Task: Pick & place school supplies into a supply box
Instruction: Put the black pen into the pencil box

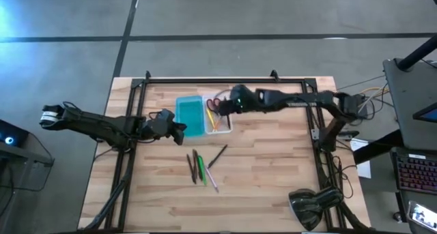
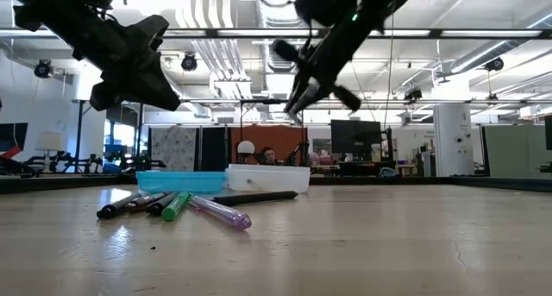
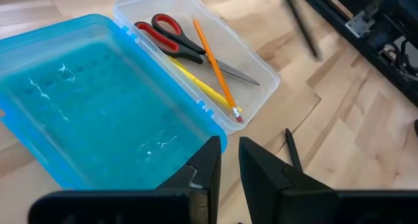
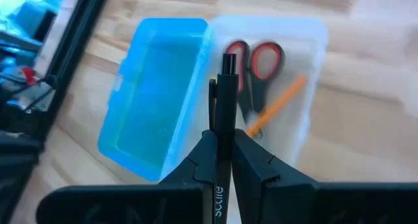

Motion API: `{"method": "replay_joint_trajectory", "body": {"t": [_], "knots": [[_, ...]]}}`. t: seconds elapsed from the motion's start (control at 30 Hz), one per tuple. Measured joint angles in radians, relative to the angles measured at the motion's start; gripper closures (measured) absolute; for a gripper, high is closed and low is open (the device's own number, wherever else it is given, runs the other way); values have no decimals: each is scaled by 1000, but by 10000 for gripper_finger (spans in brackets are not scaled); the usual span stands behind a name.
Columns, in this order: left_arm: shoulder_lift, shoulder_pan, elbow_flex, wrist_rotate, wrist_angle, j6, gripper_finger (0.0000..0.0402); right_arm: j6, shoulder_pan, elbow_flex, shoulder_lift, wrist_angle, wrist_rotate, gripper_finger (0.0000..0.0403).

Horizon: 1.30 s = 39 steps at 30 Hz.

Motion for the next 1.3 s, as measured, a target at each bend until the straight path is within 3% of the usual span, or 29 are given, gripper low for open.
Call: {"method": "replay_joint_trajectory", "body": {"t": [0.27,0.43,0.73,0.93,1.1,1.3], "knots": [[0,0,0,0,11,-60,362,-187,-73,205,242,5,-177,381],[0,0,0,-7,11,-91,362,-262,-73,328,346,-117,-161,357],[0,0,0,-16,7,-114,362,-356,-55,404,344,-249,-127,244],[1,-1,0,165,-75,-82,362,-461,-1,373,256,-291,-98,200],[18,-16,-23,230,-169,-342,362,-419,53,336,173,-396,-16,194],[105,-128,-30,237,-153,-651,362,-274,94,280,142,-547,64,192]]}}
